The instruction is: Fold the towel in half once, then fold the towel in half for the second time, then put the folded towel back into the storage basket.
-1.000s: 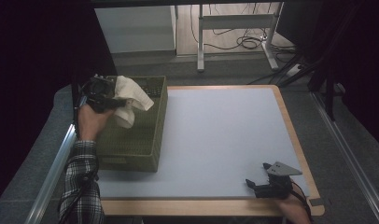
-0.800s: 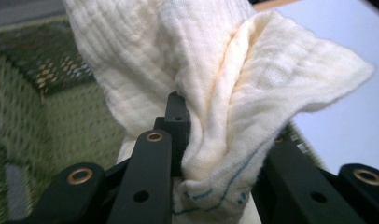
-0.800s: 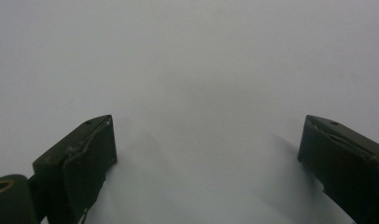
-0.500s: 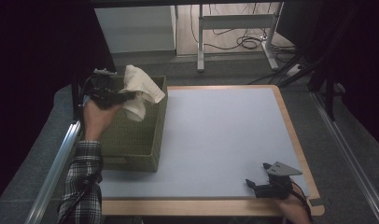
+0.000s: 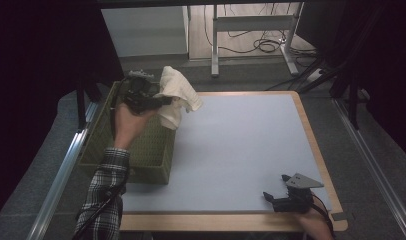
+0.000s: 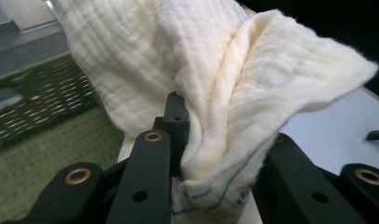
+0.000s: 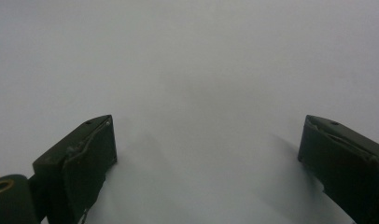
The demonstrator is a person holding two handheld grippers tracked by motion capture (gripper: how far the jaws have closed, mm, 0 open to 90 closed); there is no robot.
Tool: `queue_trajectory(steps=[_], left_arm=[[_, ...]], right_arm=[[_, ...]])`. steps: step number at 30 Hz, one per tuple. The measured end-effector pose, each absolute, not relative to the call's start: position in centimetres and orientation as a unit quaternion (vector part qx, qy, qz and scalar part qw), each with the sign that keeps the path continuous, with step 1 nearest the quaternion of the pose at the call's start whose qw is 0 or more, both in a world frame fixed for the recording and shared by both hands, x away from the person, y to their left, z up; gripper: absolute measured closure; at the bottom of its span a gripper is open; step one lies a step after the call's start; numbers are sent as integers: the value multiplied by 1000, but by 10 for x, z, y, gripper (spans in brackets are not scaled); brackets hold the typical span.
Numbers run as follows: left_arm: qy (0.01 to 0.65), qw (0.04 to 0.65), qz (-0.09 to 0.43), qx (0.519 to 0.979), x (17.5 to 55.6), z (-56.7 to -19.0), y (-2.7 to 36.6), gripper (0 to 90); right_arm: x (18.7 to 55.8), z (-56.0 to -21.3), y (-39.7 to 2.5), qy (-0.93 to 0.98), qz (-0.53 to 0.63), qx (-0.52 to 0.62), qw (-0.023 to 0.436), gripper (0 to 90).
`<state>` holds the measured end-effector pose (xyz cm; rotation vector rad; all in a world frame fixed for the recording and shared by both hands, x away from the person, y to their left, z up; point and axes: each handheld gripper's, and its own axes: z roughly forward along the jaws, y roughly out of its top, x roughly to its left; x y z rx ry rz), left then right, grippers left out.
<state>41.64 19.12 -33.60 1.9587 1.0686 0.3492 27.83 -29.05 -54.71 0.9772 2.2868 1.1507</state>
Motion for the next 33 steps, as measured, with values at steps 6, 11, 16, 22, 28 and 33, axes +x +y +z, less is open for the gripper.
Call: queue_trajectory(steps=[6,11,16,22,28,33], left_arm=[[406,436,127,793,419,-341,163,738],[386,441,113,802,421,-349,137,736],[374,441,106,809,422,-359,113,735],[364,442,95,815,422,-373,90,733],[355,442,84,820,419,-388,71,728],[351,442,81,822,416,-401,60,723]], right_arm=[[278,-547,-291,818,411,350,199,43],[278,-547,-291,818,412,350,198,43],[278,-547,-291,818,412,350,198,43],[278,-547,-291,818,412,350,198,43],[278,-547,-291,818,412,350,198,43],[278,-547,-291,818,412,350,197,43]])
